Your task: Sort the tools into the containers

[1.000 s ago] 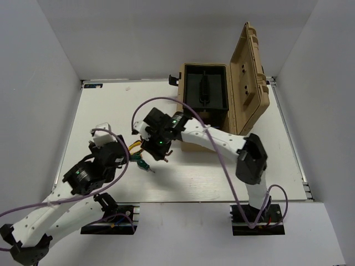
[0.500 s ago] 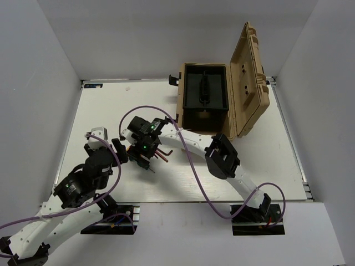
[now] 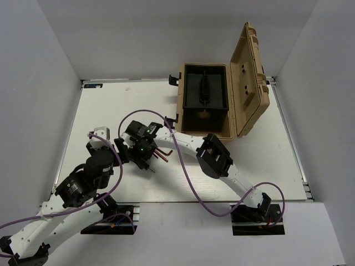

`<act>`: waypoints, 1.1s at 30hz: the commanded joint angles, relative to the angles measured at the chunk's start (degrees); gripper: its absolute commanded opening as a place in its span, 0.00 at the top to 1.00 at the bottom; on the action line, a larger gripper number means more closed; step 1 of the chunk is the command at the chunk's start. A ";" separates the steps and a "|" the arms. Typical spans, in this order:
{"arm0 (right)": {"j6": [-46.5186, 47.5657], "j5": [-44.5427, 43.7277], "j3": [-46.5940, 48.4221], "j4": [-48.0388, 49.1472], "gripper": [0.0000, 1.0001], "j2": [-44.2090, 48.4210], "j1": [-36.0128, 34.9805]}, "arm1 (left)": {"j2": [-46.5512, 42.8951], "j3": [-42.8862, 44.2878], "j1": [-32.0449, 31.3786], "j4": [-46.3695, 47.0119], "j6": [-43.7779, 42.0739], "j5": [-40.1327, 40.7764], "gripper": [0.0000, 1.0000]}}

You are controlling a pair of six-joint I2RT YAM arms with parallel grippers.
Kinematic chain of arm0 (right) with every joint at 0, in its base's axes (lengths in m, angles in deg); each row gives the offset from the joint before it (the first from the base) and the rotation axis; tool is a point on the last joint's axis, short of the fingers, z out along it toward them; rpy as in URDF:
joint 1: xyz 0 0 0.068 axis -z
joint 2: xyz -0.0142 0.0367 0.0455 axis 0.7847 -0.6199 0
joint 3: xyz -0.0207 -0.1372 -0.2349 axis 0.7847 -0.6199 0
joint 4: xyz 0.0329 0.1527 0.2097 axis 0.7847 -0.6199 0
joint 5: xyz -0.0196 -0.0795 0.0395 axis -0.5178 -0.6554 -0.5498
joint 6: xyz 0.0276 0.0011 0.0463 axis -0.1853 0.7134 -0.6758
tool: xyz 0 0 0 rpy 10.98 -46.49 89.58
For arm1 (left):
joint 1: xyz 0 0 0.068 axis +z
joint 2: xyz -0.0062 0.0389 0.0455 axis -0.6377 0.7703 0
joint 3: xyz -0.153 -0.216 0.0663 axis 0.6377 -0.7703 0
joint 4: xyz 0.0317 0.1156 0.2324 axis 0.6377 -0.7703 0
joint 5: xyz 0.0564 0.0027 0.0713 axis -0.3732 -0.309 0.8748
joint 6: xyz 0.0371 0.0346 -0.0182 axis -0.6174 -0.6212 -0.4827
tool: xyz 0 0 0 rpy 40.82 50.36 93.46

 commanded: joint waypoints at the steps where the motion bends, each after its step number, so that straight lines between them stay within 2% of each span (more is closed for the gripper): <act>1: -1.33 -1.35 2.66 2.15 0.24 -1.18 -0.61 | 0.22 -0.25 0.27 0.81 -0.65 -0.53 0.20; 4: -1.68 -3.45 2.31 2.16 0.28 -1.71 -0.96 | 0.22 -0.25 0.27 0.81 -0.65 -0.53 0.20; 7: -2.21 -4.86 1.26 2.33 0.41 -1.54 -1.14 | -0.31 -0.25 0.27 0.28 0.13 -0.01 0.20; 8: -2.30 -5.30 0.73 2.33 0.48 -1.19 -1.14 | -0.31 -0.25 0.27 0.28 0.14 0.52 0.20; 14: -2.30 -7.85 -2.96 2.42 0.63 0.83 -2.19 | -0.31 -0.25 0.27 -0.25 0.75 0.52 0.21; 19: -2.21 -8.73 -6.13 1.54 0.80 3.38 -2.20 | -0.31 -0.25 0.27 -0.25 0.75 0.52 0.22; 26: -0.80 -0.92 -7.09 -0.21 0.93 14.00 -1.67 | 0.74 -0.25 0.27 -0.25 0.75 0.52 0.26; 30: 0.16 6.98 -4.99 -3.02 0.95 17.96 -1.14 | 1.27 -0.25 0.27 0.28 0.75 0.52 0.28; 33: 1.22 7.53 -1.92 -4.26 0.95 20.17 -0.79 | 0.58 -0.25 0.27 0.28 0.75 0.52 0.29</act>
